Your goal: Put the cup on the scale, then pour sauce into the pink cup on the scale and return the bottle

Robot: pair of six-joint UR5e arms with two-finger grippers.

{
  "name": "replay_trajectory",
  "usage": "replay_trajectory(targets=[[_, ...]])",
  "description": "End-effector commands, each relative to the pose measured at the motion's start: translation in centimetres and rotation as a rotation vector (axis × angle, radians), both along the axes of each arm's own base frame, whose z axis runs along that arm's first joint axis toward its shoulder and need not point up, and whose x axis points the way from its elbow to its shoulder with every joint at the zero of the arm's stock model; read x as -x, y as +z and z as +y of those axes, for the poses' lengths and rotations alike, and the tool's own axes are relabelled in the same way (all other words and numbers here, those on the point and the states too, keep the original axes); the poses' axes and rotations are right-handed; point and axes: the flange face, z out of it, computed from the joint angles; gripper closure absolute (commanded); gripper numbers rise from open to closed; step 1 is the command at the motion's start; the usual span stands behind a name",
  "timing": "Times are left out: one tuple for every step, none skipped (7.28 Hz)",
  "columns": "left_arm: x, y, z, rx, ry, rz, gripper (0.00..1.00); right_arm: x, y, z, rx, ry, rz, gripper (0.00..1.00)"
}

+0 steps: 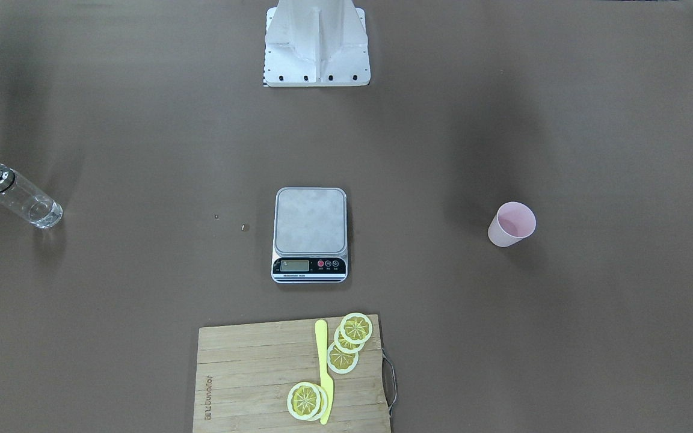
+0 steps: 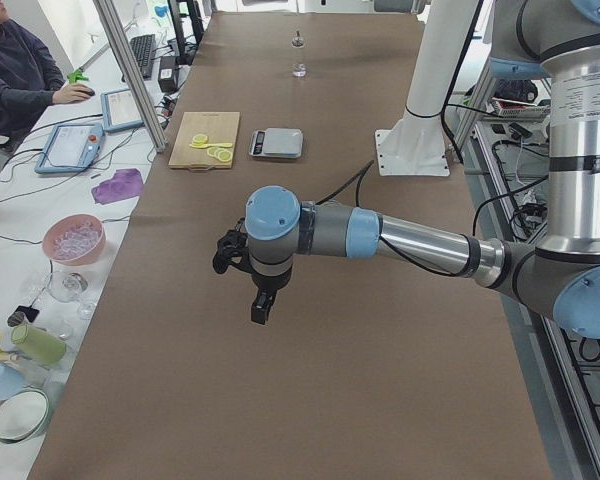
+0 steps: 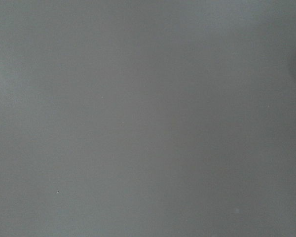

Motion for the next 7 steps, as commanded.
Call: replay_trajectory(targets=[[0.0, 0.1, 0.0, -0.003, 0.000, -0.001, 0.01, 0.0, -0.1, 0.0, -0.001, 0.000, -0.002, 0.00], [0.0, 0.2, 0.0, -0.002, 0.000, -0.001, 0.01, 0.2, -0.3, 0.0, -0.001, -0.001, -0.024, 0.00], [0.0, -0.3, 0.0, -0.016, 0.000, 0.000, 0.01, 0.2, -0.6, -0.1, -0.012, -0.001, -0.033, 0.00], [0.0, -0.4, -0.3, -0.054, 0.001, -0.005, 0.01, 0.2, -0.6, -0.4, -0.015, -0.001, -0.024, 0.00], [0.0, -0.9, -0.8, -0.117, -0.002, -0.020, 0.01, 0.3, -1.1, -0.6, -0.028, 0.001, -0.034, 0.00], [0.0, -1.3, -1.1, -0.169, -0.006, -0.023, 0.01, 0.5, -1.4, -0.8, -0.053, -0.002, -0.063, 0.00], [0.1, -1.9, -1.6, -0.217, -0.007, -0.028, 0.01, 0.5, -1.8, -1.1, -0.073, 0.002, -0.068, 0.00]])
